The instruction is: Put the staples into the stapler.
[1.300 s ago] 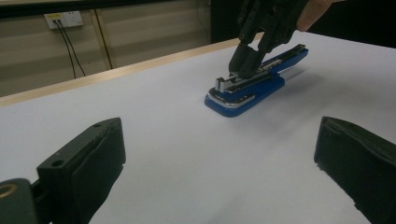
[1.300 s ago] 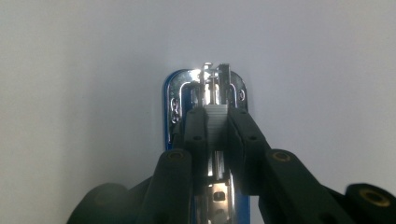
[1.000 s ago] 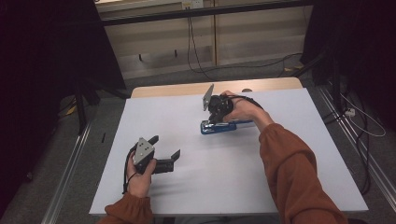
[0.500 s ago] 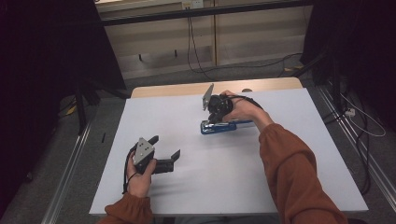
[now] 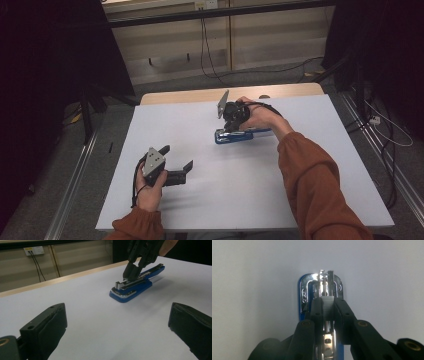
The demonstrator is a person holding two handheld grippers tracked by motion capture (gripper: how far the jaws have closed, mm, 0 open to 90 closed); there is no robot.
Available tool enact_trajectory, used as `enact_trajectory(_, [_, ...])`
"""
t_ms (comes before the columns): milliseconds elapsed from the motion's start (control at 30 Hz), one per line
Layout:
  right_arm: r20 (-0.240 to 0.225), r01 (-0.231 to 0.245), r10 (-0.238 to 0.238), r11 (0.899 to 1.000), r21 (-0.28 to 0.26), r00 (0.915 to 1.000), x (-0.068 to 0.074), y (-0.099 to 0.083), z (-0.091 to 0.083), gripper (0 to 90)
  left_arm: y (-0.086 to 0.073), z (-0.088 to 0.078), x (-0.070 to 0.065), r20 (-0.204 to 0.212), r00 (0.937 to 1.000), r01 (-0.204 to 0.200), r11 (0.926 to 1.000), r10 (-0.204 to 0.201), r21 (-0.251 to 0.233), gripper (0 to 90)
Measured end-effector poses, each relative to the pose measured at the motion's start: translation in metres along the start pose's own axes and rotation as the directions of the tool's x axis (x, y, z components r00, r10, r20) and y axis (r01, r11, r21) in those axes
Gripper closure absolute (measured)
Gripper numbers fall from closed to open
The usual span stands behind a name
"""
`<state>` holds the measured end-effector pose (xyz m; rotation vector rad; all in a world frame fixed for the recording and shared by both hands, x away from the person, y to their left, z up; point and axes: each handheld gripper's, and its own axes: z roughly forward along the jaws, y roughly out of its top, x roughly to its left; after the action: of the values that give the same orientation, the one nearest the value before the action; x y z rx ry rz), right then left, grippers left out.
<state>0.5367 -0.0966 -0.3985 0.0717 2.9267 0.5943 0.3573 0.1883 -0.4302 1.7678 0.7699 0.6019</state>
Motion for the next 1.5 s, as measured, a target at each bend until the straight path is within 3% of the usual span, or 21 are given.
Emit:
enact_trajectory(433, [0.007, -0.010, 0.010, 1.000, 0.029, 0.9999, -0.001, 0.000, 0.000, 79.0, 0.000, 0.000, 0.000, 0.002, 1.0000, 0.001, 1.0000, -0.001, 0.000, 2.1])
enact_trajectory(600, [-0.009, 0.012, -0.012, 1.000, 0.021, 0.9999, 0.000, 0.002, 0.001, 78.9, 0.000, 0.000, 0.000, 0.001, 1.0000, 0.000, 1.0000, 0.000, 0.001, 2.1])
enact_trajectory(700, [-0.013, -0.001, 0.001, 0.999, 0.052, 0.9999, 0.002, 0.002, 0.002, 79.0, 0.000, 0.000, 0.000, 0.000, 1.0000, -0.001, 1.0000, 0.001, 0.000, 2.1])
enact_trajectory(1500, [-0.011, 0.003, -0.003, 1.000, -0.015, 0.9999, 0.001, 0.012, 0.001, 79.0, 0.000, 0.000, 0.000, 0.002, 1.0000, 0.001, 1.0000, -0.001, -0.001, 2.1])
